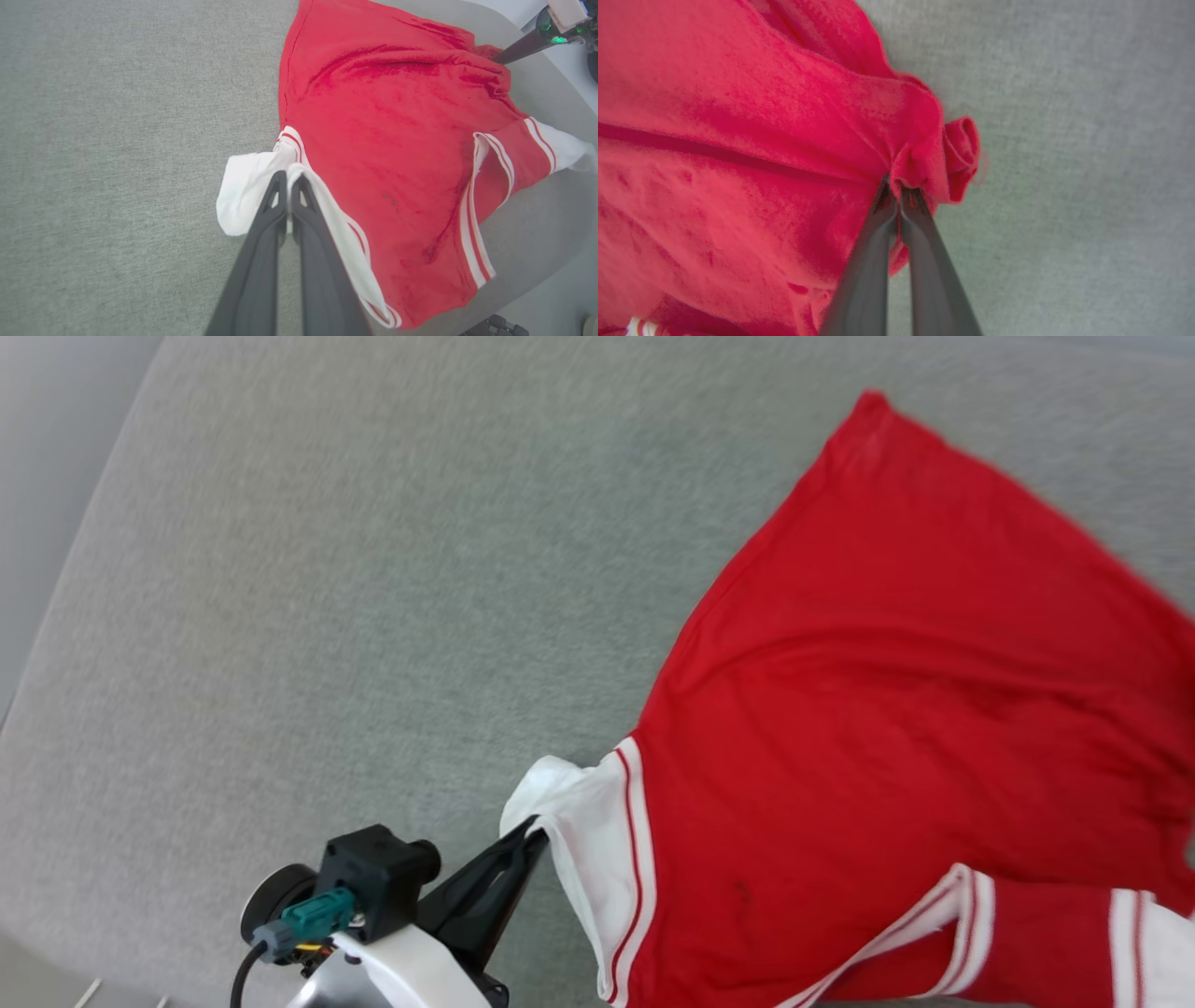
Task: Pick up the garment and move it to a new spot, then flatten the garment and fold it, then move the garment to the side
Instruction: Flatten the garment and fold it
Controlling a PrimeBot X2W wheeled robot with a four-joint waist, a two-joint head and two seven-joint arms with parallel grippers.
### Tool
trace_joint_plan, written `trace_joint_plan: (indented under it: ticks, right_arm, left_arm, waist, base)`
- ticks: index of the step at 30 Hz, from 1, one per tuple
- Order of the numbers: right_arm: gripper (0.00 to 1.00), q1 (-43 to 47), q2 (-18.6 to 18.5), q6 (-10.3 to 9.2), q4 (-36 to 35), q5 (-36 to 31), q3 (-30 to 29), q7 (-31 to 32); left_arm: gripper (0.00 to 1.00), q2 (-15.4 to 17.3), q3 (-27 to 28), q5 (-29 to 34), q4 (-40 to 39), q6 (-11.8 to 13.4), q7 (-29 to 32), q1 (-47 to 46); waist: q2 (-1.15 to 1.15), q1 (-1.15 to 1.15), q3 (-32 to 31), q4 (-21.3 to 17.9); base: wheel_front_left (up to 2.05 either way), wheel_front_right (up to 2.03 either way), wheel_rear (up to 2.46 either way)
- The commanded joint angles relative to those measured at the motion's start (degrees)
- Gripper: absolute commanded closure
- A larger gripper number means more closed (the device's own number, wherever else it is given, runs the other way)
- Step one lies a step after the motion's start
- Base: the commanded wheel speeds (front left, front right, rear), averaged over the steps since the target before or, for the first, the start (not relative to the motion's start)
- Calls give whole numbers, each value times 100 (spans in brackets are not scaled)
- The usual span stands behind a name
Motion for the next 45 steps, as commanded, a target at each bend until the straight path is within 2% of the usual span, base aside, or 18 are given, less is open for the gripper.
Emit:
trace_joint_plan:
  ticks: [1,8,9,12,21,29,30,31,36,38,45]
  right_arm:
    - [100,367,66,-2,-59,106,68,-91]
    - [100,1563,184,-2,-685,676,193,-399]
    - [100,2245,290,-2,-1014,881,218,-538]
    - [100,2718,349,-2,-1254,981,285,-592]
    - [100,3905,693,-2,-1680,1161,170,-806]
    - [100,4311,786,-2,-1692,1231,182,-1049]
    - [34,4282,744,-2,-1713,1231,190,-1131]
    - [0,4237,712,-2,-1710,1232,190,-1215]
    - [0,3907,448,-2,-1825,1457,304,-1400]
    - [0,3570,197,-2,-1967,1532,423,-1455]
    - [0,2556,7,-2,-2111,1638,732,-1286]
  left_arm:
    - [100,-37,64,-53,72,64,-65,97]
    - [100,-110,83,-137,411,225,-200,359]
    - [100,-198,136,-215,576,283,-310,454]
    - [100,-304,214,-283,683,358,-443,467]
    - [100,-482,245,-390,998,416,-708,587]
    - [100,-523,248,-434,1058,425,-787,615]
    - [100,-523,246,-435,1053,423,-789,600]
    - [100,-520,245,-436,1045,421,-789,584]
    - [100,-481,223,-409,1009,387,-769,507]
    - [100,-474,196,-380,965,393,-778,479]
    - [100,-487,80,-311,807,364,-708,358]
  waist:
    - [0,0,-454,-396]
    - [0,0,-1022,-852]
    - [0,0,-1282,-1048]
    - [0,0,-1421,-1167]
    - [0,0,-1740,-1306]
    - [0,0,-1809,-1324]
    - [0,0,-1798,-1322]
    - [0,0,-1785,-1318]
    - [0,0,-1694,-1252]
    - [0,0,-1602,-1204]
    - [0,0,-1332,-1020]
  base:
    - [0,0,0]
    - [0,0,0]
    - [0,0,0]
    - [0,0,0]
    - [0,0,0]
    - [0,0,0]
    - [0,0,0]
    - [0,0,0]
    - [0,0,0]
    - [0,0,0]
    - [0,0,0]
